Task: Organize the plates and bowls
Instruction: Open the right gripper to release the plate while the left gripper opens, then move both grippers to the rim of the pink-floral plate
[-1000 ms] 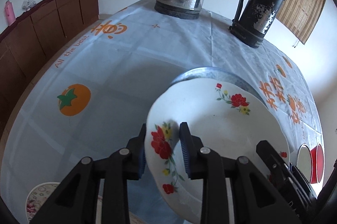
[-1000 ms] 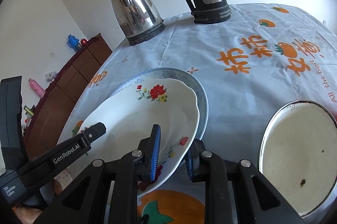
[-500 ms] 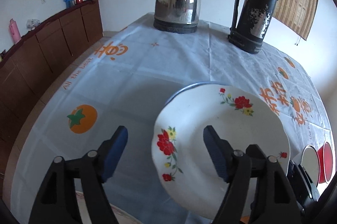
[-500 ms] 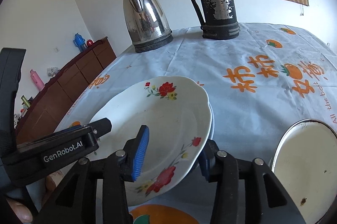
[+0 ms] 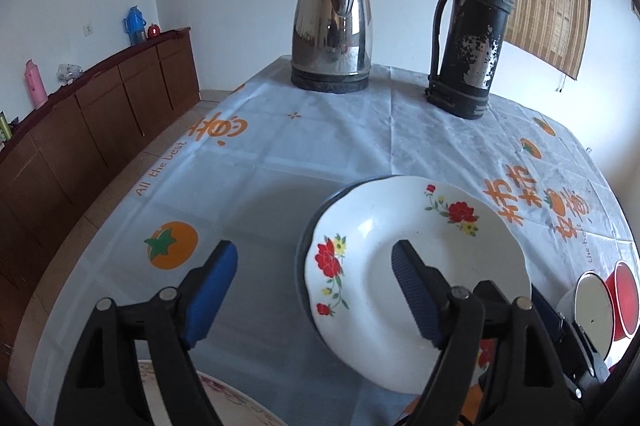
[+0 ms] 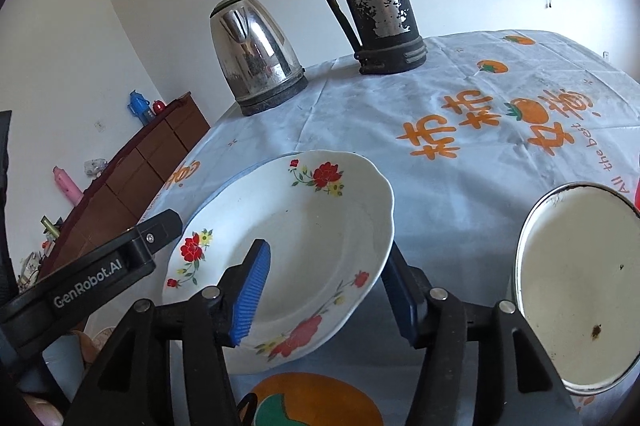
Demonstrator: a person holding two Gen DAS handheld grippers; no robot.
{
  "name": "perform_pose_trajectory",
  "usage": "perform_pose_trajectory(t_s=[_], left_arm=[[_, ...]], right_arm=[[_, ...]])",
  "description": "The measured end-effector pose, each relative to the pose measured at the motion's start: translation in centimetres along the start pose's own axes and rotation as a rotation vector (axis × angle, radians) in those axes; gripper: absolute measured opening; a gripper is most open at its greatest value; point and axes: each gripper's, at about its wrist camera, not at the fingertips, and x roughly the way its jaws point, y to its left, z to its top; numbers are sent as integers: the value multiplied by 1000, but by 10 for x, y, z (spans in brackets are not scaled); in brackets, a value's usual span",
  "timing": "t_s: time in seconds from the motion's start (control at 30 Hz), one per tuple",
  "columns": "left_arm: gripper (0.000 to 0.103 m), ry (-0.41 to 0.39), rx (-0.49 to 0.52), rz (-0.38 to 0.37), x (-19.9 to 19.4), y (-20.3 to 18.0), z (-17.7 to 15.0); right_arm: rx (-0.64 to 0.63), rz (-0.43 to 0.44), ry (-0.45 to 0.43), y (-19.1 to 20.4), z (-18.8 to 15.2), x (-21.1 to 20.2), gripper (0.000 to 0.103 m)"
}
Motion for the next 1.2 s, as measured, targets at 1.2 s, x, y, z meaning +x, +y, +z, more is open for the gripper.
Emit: perform_pose_trajectory(t_s=[1.2], left_arm=[[82,-156,11,66,-31,10,-1]], right_arm=[[-126,-94,-178,30,-28,-63,73]])
